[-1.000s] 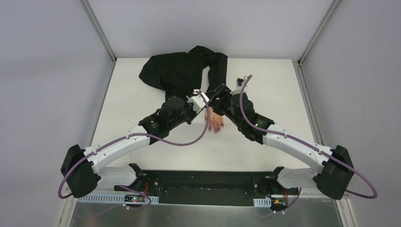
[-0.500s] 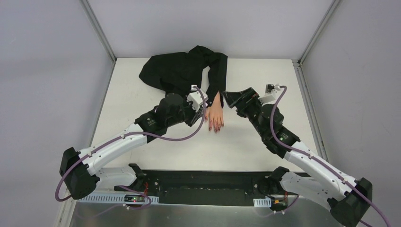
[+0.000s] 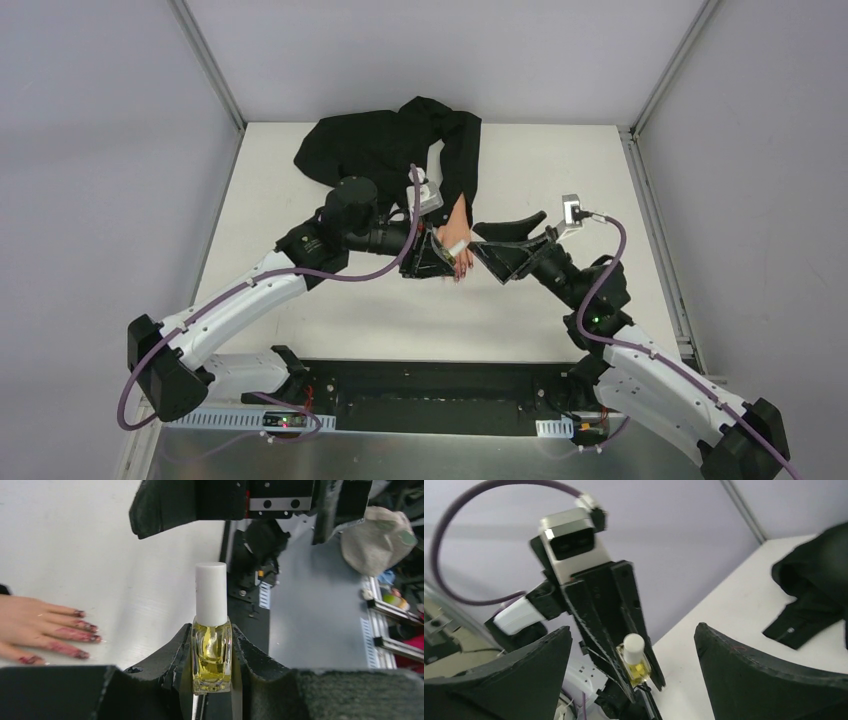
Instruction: Paint the nails
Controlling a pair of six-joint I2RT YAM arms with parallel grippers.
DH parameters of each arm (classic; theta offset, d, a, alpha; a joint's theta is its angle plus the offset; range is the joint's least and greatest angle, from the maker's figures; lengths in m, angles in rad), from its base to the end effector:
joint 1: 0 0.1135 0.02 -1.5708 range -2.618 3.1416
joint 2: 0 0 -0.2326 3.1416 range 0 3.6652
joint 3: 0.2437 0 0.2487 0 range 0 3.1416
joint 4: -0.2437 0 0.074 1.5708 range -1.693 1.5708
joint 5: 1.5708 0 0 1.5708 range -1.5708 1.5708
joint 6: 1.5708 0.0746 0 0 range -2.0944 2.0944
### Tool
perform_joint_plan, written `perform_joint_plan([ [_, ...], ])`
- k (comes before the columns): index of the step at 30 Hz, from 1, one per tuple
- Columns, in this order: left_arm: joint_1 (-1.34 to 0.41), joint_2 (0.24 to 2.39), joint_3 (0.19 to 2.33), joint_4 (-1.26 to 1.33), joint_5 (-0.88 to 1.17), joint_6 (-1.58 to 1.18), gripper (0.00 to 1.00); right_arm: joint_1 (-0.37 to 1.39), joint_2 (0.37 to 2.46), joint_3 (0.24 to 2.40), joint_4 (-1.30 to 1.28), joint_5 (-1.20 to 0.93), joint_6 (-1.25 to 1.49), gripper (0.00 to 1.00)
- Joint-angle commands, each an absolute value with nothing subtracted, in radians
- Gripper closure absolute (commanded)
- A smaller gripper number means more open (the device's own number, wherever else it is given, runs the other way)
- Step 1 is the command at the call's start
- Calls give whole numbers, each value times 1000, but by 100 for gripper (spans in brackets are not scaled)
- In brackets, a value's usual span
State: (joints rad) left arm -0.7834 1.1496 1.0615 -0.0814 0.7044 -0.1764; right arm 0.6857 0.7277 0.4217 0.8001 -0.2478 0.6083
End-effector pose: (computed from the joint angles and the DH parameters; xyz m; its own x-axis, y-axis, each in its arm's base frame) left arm 0.1782 -0.2456 0.3422 -0.2914 0.1015 -0.9512 0.9536 0.1089 -0.2805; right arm 0.1613 0.1556 0.3221 -0.1451 0.5971 -0.7889 -0.8507 0.3319 0.4077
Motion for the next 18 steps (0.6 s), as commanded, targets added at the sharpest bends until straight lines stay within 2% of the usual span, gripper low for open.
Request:
perform_joint_plan([
  [1, -776, 1175, 1104, -3, 970, -264, 100, 683, 716, 408, 1084, -410, 601, 6],
  [10, -777, 1187, 1101, 63, 1051, -304, 100, 684, 782, 463, 1101, -565, 618, 22],
  [18, -776, 1175, 1091, 74, 1029, -305, 100, 683, 782, 469, 1108, -589, 620, 36],
])
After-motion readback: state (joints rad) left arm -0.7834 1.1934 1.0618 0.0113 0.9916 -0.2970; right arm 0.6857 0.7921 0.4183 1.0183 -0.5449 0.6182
